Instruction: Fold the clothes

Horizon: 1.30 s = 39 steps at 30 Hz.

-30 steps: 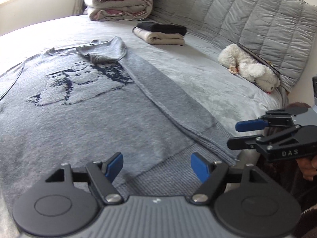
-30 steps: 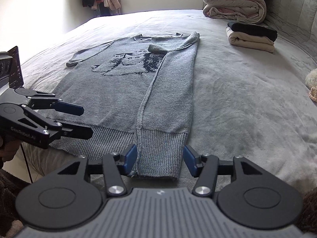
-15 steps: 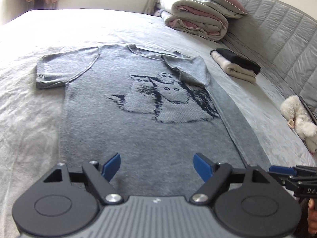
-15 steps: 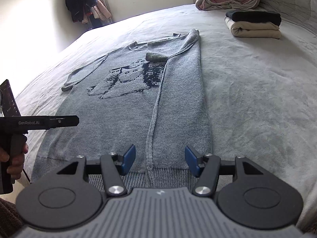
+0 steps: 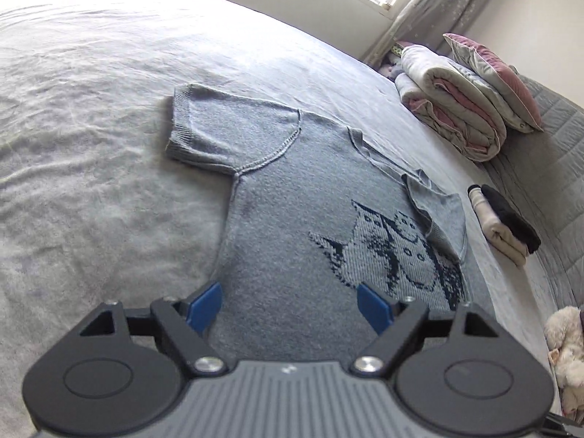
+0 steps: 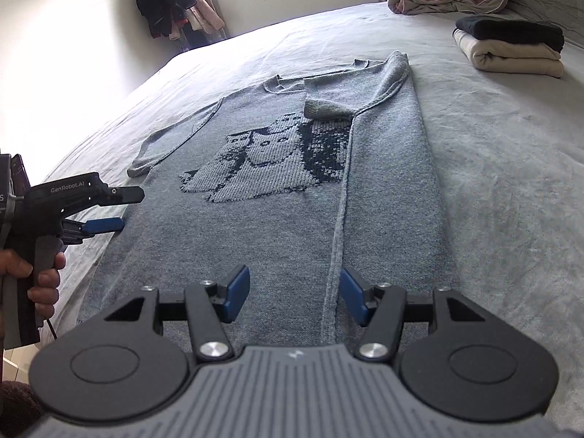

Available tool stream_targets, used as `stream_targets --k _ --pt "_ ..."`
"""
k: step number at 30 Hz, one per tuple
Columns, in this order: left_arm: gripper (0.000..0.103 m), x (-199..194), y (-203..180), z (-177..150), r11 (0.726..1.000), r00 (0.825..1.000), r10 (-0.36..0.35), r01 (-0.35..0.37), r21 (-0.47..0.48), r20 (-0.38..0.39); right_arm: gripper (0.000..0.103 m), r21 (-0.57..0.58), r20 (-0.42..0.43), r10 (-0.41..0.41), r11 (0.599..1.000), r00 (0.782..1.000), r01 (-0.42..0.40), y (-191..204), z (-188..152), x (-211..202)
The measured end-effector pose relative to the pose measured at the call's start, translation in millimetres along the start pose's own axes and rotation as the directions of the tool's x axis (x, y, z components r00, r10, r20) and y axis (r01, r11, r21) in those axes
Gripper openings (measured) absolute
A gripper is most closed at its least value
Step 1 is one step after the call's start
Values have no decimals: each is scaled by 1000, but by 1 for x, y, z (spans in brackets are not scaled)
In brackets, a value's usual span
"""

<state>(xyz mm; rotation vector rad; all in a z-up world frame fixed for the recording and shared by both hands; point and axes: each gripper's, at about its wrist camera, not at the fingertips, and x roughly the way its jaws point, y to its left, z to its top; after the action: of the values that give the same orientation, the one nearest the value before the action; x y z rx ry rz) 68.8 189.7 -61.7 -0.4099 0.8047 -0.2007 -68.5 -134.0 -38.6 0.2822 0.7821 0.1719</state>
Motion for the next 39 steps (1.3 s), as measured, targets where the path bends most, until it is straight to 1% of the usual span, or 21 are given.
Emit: stream_targets --k 2,4,8,11,15,21,23,24,26,27,29,31,35,37,39 --pt "83 -1 5 3 999 999 32 -31 -22 39 60 -11 2 13 1000 1000 -13 5 7 6" --pt "83 0 12 7 997 997 53 -50 -53 59 60 -23 4 28 999 1000 -28 10 15 13" --pt "82 8 31 17 990 993 81 -70 -123 90 60 -54 1 61 997 998 -61 23 29 29" --pt "81 18 39 27 988 988 95 -78 -136 122 60 -79 -6 85 993 996 -85 34 39 45" --pt "78 32 47 38 981 983 89 -59 -182 161 60 -106 -14 114 988 993 -115 44 52 64" --pt "69 52 56 50 964 970 71 -7 -265 233 60 -141 -25 140 980 990 -142 57 79 88" --pt "57 58 59 52 958 965 70 5 -287 252 60 -149 -28 152 977 988 -154 62 88 96" --pt "54 61 60 53 954 963 72 9 -298 258 60 -152 -29 158 975 987 -160 64 92 99" --pt "40 64 62 54 950 958 75 15 -311 275 60 -162 -28 167 972 985 -170 68 101 106" --pt "36 66 62 56 952 957 76 14 -306 279 60 -167 -24 171 971 985 -173 71 106 109" --pt "22 69 59 58 961 956 71 12 -278 285 60 -172 -15 181 968 983 -181 75 117 117" --pt "17 71 50 60 974 954 42 28 -226 297 60 -169 -8 199 966 980 -197 78 130 125" --pt "14 75 26 63 995 952 -23 50 -82 306 60 -141 -10 247 959 969 -246 81 155 143" --pt "14 79 15 62 998 958 -61 65 -8 280 60 -120 -16 283 952 959 -283 83 166 154" --pt "14 84 6 59 996 966 -86 76 51 244 60 -90 -39 331 939 943 -333 83 174 168"
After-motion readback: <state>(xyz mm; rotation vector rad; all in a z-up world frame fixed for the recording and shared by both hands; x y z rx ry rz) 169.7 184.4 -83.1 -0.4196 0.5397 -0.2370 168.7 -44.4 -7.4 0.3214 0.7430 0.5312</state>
